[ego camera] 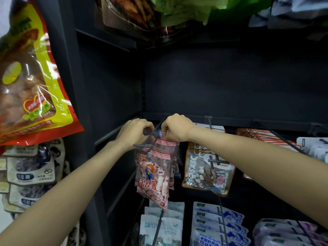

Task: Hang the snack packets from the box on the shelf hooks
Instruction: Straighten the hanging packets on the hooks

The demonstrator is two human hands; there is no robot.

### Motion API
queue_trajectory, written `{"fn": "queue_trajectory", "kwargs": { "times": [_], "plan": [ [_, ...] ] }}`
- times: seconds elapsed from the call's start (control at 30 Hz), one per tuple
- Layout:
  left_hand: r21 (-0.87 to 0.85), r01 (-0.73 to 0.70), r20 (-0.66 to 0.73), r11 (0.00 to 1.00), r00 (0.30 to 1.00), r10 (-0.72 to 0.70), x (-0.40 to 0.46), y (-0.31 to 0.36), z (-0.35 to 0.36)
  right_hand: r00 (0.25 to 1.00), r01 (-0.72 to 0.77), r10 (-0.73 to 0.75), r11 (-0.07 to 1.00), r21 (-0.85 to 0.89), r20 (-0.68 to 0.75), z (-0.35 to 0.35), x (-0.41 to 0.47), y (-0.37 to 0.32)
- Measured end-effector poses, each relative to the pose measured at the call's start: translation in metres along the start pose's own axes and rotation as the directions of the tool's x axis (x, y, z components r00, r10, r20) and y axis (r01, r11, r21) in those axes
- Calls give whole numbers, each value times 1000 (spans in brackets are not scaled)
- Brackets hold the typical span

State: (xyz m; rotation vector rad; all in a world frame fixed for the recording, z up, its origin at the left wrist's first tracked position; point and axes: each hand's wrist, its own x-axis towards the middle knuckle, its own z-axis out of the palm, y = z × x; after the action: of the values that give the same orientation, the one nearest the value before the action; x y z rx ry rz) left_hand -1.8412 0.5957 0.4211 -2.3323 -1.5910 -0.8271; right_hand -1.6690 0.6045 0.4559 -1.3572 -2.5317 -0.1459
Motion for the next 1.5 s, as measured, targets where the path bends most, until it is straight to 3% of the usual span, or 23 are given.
{"fn": "queue_trajectory", "kwargs": {
  "times": [0.17,0.23,0.33,0.43,0.63,0.73,0.83,1.07,1.17,1.23,1.37,1.5],
  "plan": [
    [-144,17,185,989,983,10,-2,-9,-15,982,3,-48,972,237,182,-10,-1,3],
    [-188,12,229,982,973,32,-6,-8,-19,981,-17,-42,955,297,191,-14,0,7],
    [-176,20,215,984,976,19,-13,-8,-20,994,-17,2,991,136,113,-15,6,19],
    [-241,35,223,970,975,21,-15,-8,-20,992,-18,23,999,-36,128,-8,8,21],
    [-355,98,320,930,947,22,-12,-14,-17,998,32,-29,998,-52,53,0,9,14],
    [-447,156,205,881,976,-68,-12,-13,-13,998,29,-28,999,-28,58,1,9,13],
    [-358,138,97,924,989,-110,-6,-17,-10,994,-21,5,990,139,113,-2,6,15],
    [-177,29,118,984,993,-8,4,-15,-7,981,-9,-58,940,341,185,0,2,14],
    [-88,-7,116,996,993,17,4,-15,-6,983,-12,-47,949,315,177,-7,3,21],
    [-35,-22,123,999,992,26,6,-18,-5,992,-23,-2,979,203,123,-9,8,29],
    [-188,-14,108,982,994,35,10,-22,-2,991,-18,13,999,32,132,-2,12,29],
    [-120,-29,139,992,989,45,12,-21,-1,994,37,-34,999,-19,105,5,14,23]
  ]
}}
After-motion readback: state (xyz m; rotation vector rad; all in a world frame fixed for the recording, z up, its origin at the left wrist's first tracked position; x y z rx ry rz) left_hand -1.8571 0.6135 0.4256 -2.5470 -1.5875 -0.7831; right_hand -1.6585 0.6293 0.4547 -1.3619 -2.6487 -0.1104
